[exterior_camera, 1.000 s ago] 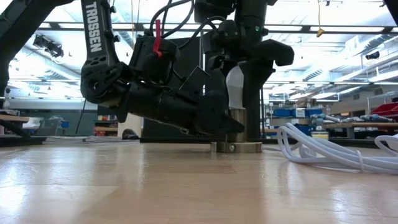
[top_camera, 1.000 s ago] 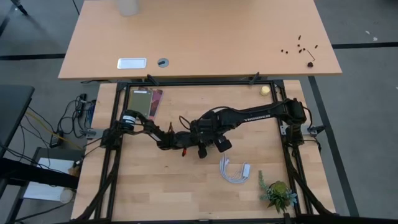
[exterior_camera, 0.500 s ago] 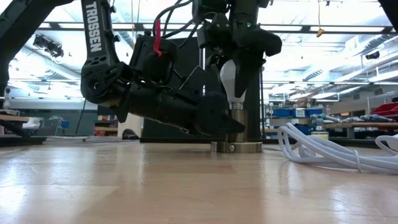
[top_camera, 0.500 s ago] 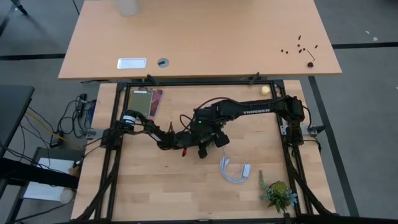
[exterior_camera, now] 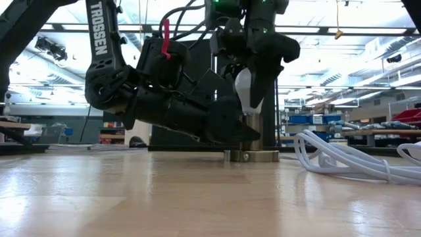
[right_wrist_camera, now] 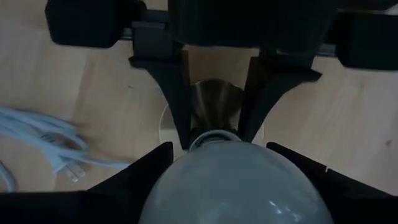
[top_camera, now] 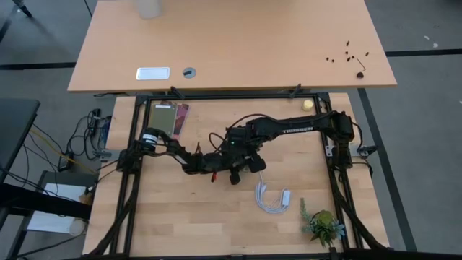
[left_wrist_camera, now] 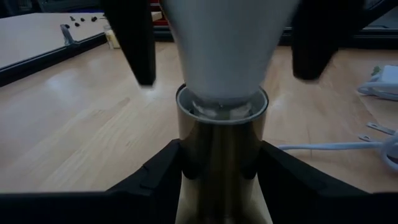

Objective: Screw lightbulb
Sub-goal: Insert the white lightbulb into the desk lamp

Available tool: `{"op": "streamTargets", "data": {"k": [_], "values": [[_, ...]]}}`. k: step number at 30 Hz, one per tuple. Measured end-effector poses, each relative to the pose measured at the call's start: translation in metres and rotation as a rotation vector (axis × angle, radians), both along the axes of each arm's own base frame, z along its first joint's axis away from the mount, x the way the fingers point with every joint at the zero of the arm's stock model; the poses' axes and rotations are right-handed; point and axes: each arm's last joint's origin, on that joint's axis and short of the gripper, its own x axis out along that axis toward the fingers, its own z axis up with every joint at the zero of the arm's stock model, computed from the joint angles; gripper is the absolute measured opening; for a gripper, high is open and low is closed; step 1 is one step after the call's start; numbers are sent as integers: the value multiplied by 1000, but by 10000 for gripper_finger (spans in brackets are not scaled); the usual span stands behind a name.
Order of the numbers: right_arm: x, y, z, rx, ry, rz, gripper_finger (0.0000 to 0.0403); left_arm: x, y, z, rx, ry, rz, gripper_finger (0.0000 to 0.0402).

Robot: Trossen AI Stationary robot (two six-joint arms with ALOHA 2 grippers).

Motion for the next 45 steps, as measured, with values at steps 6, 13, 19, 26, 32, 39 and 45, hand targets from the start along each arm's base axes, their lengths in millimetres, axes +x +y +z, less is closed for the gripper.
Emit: {"op": "streamTargets", "data": {"k": [6, 13, 19, 26, 32, 39, 45], "values": [[2, -1, -2, -29, -12, 3, 279, 0, 0, 0, -2, -1, 0, 187], [-1, -1, -7, -32, -2, -24, 257, 0, 0, 0, -9, 0, 2, 187], [-2, 2, -10, -39, 9, -75, 269, 0, 0, 0, -20, -5, 7, 187], [-1, 7, -6, -96, 17, -225, 269, 0, 1, 0, -30, -11, 22, 187], [-1, 13, -6, -62, 4, -475, 261, 0, 1, 0, -42, -14, 24, 187], [0, 15, -6, 10, -14, -822, 273, 0, 1, 0, -44, -15, 23, 187], [0, 15, -6, 56, -26, -1090, 263, 0, 1, 0, -46, -13, 22, 187]]}}
